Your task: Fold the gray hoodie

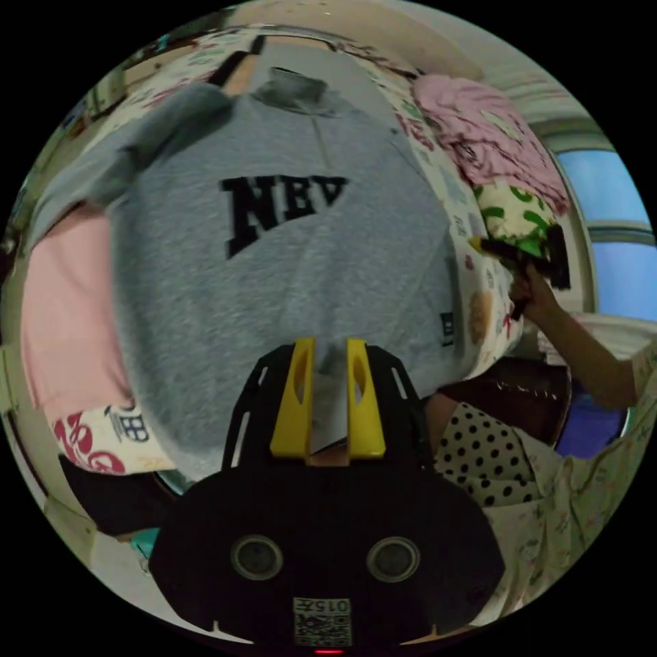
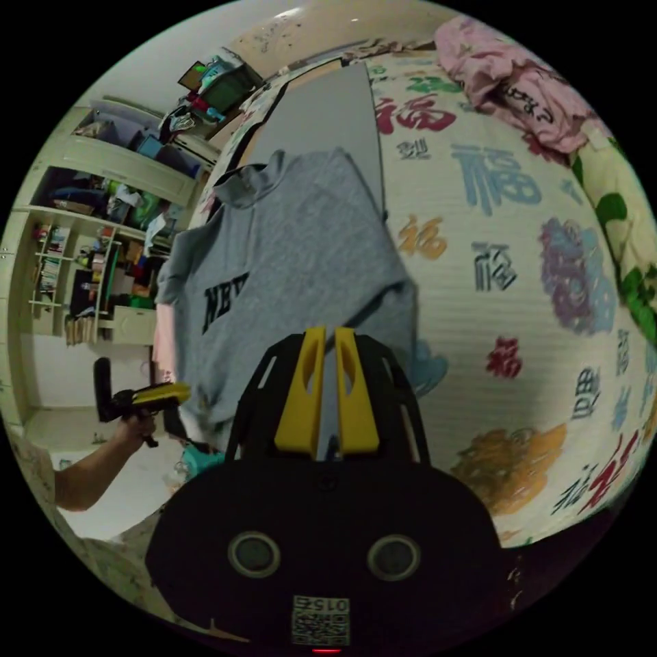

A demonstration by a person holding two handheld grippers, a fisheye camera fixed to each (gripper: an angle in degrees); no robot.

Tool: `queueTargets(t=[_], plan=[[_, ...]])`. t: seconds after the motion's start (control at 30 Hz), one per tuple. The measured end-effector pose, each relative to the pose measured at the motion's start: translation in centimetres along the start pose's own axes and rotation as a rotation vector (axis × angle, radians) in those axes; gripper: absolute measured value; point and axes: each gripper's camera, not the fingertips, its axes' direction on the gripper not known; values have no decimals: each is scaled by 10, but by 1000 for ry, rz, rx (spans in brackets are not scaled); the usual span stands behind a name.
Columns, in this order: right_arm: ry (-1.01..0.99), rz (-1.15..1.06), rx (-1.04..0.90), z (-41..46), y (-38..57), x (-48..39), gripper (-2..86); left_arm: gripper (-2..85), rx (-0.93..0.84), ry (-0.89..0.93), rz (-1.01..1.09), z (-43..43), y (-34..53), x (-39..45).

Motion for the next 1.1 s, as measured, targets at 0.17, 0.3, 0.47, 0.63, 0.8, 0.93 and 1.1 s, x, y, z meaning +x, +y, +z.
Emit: queueTargets(t=[0.17,0.3,0.47,0.63,0.8,0.93,1.1], plan=[[119,-102,-25,34,-67,-12,4,90,-132,-158,57,74,-27,26],[270,-199,-147,80,-105,-25,-3,93,-193,-200,4,107,-21,7],[327,-308,-109,100,-118,-44,-4,89,-238,-316,118,138,-3,0],[417,-299,-157,110,-138,-78,5,94,-173,-142,56,124,22,-49],[362,-484,-138,101,-132,-150,11,106,216,1,-109,14,62,-147],[118,-554,-271,132,-124,-218,26,116,461,-72,-403,-67,118,-304],[109,-481,-483,196,-123,-272,53,140,559,-120,-656,-102,164,-475]])
